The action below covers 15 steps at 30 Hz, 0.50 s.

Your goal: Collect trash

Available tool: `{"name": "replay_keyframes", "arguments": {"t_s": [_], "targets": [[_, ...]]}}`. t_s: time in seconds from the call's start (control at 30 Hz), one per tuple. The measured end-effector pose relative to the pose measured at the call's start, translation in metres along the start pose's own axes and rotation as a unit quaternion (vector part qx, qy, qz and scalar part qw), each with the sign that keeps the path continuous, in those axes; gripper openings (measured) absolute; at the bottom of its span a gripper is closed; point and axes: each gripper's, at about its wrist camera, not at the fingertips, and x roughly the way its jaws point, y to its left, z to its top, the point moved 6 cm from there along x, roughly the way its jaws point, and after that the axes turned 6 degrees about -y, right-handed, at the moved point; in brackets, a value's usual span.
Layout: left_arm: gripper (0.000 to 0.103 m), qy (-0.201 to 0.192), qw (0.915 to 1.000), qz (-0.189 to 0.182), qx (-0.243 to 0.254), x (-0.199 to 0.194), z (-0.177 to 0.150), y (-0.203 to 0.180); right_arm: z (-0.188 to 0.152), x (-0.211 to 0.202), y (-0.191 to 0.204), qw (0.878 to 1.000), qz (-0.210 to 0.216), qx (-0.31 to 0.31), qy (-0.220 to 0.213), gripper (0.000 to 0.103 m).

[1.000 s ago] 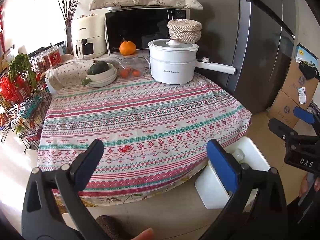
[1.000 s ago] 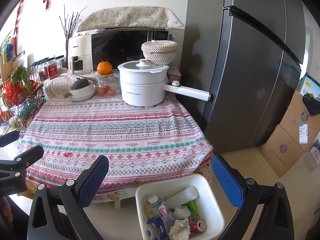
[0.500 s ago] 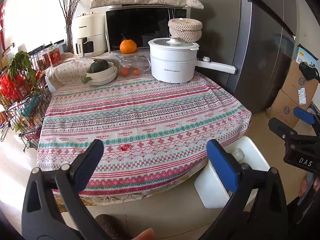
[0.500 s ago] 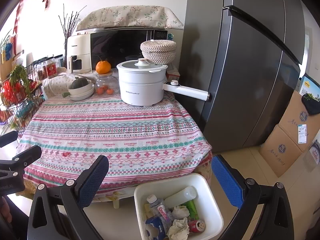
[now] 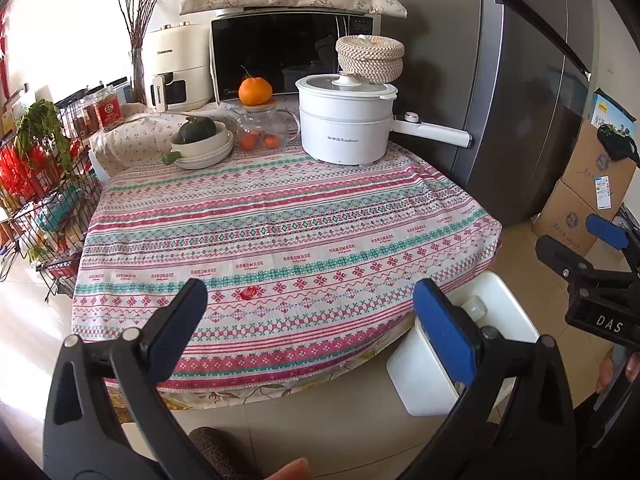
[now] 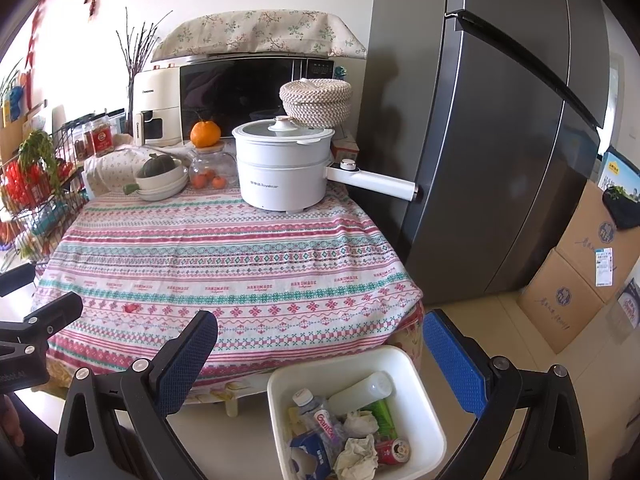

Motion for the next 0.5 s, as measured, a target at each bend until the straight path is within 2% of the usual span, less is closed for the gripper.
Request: {"name": "replay_keyframes", "arguments": {"t_s": [0.5], "targets": [[0.102, 0.008, 0.9999, -0.005, -0.006, 0.0005, -0.0015, 0.0013, -0.0017, 0.0025, -0.0026, 1.0, -0.006, 0.002, 0.005, 0.103]]}}
